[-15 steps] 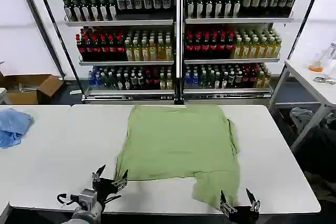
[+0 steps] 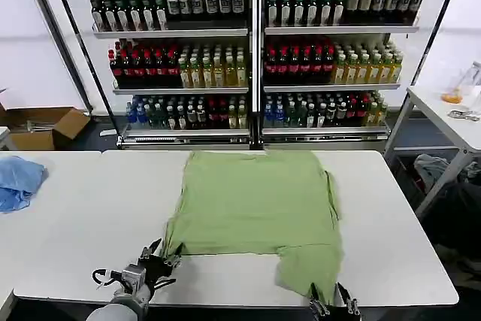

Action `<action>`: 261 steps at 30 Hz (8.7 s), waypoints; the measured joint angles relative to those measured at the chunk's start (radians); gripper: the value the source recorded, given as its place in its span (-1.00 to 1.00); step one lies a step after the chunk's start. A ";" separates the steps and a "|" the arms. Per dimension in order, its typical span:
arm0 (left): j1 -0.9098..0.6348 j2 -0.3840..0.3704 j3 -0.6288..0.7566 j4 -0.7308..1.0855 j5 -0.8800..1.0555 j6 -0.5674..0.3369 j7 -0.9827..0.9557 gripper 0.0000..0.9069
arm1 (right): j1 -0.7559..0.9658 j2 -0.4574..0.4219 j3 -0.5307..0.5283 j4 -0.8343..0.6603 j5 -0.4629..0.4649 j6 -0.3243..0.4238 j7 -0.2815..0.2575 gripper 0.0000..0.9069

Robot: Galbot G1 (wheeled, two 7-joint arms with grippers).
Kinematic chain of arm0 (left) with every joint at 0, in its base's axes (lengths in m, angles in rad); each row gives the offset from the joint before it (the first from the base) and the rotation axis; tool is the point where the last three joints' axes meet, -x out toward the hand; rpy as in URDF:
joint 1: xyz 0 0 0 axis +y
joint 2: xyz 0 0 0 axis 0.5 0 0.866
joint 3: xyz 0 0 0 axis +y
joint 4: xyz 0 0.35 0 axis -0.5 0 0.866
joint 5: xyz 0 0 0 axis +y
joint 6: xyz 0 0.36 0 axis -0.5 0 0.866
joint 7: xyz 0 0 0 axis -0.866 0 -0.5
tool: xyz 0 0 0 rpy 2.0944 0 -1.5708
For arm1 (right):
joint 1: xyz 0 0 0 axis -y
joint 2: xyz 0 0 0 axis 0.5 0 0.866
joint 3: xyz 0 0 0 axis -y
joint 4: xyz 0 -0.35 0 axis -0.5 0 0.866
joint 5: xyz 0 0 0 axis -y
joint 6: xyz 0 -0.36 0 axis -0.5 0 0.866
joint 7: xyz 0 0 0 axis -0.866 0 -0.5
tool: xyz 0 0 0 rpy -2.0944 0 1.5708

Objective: Fold and organize the clothes.

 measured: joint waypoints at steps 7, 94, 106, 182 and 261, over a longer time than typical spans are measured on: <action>0.020 0.004 -0.013 -0.016 -0.064 0.006 0.021 -0.96 | -0.014 -0.005 -0.003 0.014 0.010 0.009 -0.008 -1.00; -0.247 0.005 0.053 0.164 -0.202 -0.108 -0.015 -0.04 | 0.445 -0.146 0.079 -0.233 0.187 -0.069 -0.054 0.49; -0.262 0.006 0.069 0.207 -0.255 -0.076 -0.012 -0.93 | 0.461 -0.135 0.051 -0.273 0.255 -0.088 -0.041 -1.00; -0.486 0.089 0.154 0.274 -0.352 -0.028 -0.088 1.00 | 0.935 -0.238 -0.114 -0.515 0.407 -0.137 0.013 1.00; -0.409 0.202 0.094 0.116 -0.654 0.000 -0.044 -0.93 | 0.767 -0.304 -0.021 -0.300 0.485 -0.141 -0.062 -1.00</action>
